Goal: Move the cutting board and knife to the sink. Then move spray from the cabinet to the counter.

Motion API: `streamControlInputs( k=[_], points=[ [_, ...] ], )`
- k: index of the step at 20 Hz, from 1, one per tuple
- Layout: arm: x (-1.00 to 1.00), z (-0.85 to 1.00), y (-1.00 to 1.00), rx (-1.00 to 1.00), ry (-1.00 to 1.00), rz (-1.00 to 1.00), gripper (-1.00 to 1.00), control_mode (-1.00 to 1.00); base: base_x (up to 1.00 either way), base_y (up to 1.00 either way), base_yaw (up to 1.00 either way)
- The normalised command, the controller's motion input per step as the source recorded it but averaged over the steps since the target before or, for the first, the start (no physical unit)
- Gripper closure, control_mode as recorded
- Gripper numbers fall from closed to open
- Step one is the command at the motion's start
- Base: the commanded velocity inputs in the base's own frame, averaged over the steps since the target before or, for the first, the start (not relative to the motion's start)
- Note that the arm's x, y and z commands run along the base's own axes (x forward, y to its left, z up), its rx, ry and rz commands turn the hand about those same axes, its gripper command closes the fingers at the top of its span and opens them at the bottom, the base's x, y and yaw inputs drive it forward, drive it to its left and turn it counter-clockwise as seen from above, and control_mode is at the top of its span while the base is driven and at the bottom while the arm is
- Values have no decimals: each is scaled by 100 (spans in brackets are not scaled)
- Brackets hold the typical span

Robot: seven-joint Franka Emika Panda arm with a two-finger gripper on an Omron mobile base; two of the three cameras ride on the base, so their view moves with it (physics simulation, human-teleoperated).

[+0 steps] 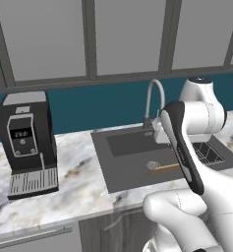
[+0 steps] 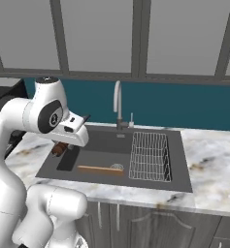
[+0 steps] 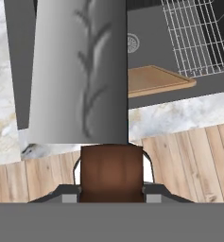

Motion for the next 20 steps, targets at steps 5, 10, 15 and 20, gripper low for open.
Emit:
streamControlInputs(
  k=[5,10,15,20],
  points=[
    [0,0,0,0,0,0,100,100,5,0,0],
    [0,0,0,0,0,0,100,-100,0,0,0],
    [1,-2,5,0,11,0,100,-100,0,0,0],
    [4,-4,18,-1,34,0,100,-100,0,0,0]
  ],
)
